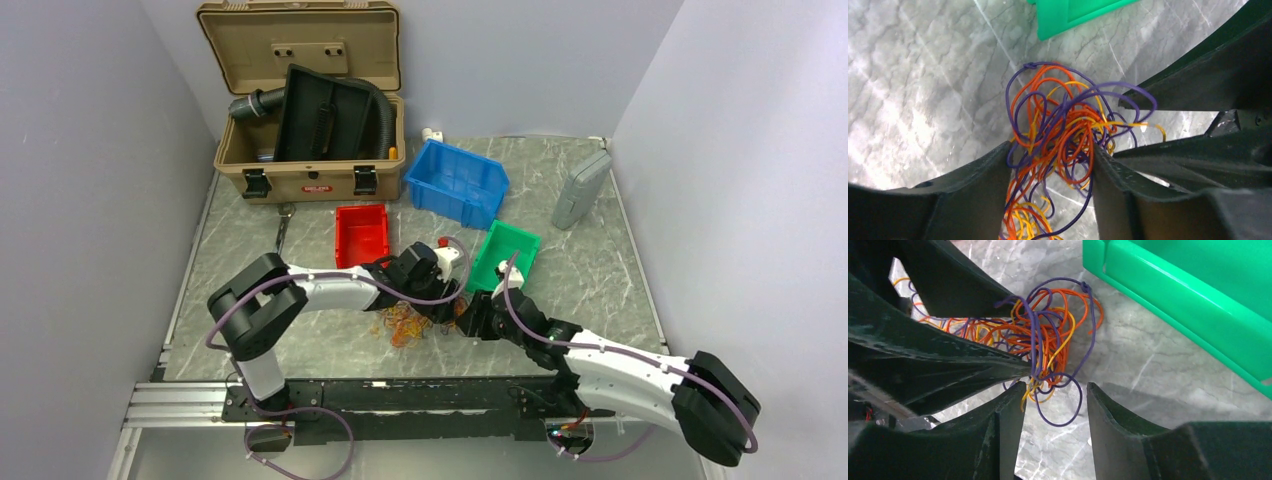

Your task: Untangle the cables

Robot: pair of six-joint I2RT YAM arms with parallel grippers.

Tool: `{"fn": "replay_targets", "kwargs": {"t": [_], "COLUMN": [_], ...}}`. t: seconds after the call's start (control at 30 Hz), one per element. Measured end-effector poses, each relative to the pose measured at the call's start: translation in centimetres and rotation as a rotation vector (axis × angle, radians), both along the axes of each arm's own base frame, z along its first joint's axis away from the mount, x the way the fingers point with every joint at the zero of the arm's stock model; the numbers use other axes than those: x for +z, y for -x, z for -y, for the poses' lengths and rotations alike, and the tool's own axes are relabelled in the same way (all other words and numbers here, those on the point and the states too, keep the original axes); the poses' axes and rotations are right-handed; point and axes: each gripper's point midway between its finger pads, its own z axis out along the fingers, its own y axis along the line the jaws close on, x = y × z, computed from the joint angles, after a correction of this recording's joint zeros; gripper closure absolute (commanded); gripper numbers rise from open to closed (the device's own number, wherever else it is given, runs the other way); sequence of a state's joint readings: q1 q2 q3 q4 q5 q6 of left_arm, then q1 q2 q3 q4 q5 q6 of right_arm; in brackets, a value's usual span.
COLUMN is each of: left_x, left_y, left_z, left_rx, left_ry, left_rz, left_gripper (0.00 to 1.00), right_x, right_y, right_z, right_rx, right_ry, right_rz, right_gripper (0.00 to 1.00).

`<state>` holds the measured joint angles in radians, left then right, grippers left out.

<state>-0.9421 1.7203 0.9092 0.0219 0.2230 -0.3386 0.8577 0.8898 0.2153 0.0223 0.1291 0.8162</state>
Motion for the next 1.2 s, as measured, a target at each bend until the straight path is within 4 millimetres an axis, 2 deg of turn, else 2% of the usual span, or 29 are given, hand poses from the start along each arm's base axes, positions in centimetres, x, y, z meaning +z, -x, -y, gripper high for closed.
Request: {"fn": "replay_targets", "kwargs": {"t": [0.07,0.13,0.17,0.23,0.33,0.37,0.43,0.57,0.7,0.73,0.77,0.83,0.87,0.9,1.03,1.2], "left_x": [-0.4,-0.3,-0.2,-0.2,-0.2,-0.1,0.3,1.9,4.1,4.5,5.0,5.7,6.1,6.4,7.1,7.6], "left_y": [0.0,-0.1,-0.1,-0.3,-0.5,-0.4,-0.3,0.2,0.9,1.1,1.2,1.5,1.7,1.9,2.5,3.4], "left_z": [0.5,0.8,0.9,1.1,0.8,0.6,0.1,-0.7,-0.9,-0.9,-1.0,-1.2,-1.2,-1.3,-1.3,-1.3], "left_rx": [0.0,0.004,0.006,0.012,0.021,0.023,0.025,0.028,0.03,0.033,0.035,0.041,0.043,0.044,0.04,0.033], "left_ry": [0.014,0.036,0.048,0.067,0.091,0.099,0.121,0.195,0.277,0.29,0.305,0.331,0.346,0.359,0.398,0.426], "left_rz": [-0.015,-0.012,-0.009,-0.005,-0.003,-0.004,-0.002,0.006,0.014,0.015,0.015,0.011,0.011,0.006,-0.011,-0.046], "left_gripper": [0.57,0.76,0.89,1.0,1.0,1.0,1.0,1.0,1.0,1.0,1.0,1.0,1.0,1.0,1.0,1.0], "right_x": [0.0,-0.6,-0.9,-1.2,-1.3,-1.2,-1.1,-0.7,-0.4,-0.1,0.4,1.5,2.3,3.2,5.1,7.7], "right_y": [-0.3,-0.4,-0.4,-0.6,-0.8,-0.8,-1.0,-1.5,-1.3,-1.2,-1.2,-1.1,-1.1,-0.9,0.0,1.7], "right_z": [-0.3,-0.3,-0.2,-0.1,-0.2,-0.2,-0.2,0.1,1.6,2.1,2.5,2.7,2.6,2.5,1.9,0.1], "right_rx": [0.001,-0.002,-0.006,-0.014,-0.018,-0.019,-0.022,-0.04,-0.092,-0.114,-0.13,-0.14,-0.134,-0.113,-0.042,0.118], "right_ry": [-0.008,0.007,0.02,0.032,0.037,0.038,0.043,0.063,0.088,0.087,0.08,0.044,0.014,-0.022,-0.129,-0.241], "right_rz": [0.009,0.001,-0.005,-0.007,-0.005,-0.005,0.0,0.018,0.018,0.02,0.025,0.049,0.071,0.105,0.182,0.265], "right_gripper": [0.53,0.56,0.57,0.58,0.6,0.65,1.0,1.0,1.0,0.98,0.85,0.46,0.36,0.31,0.26,0.29]}}
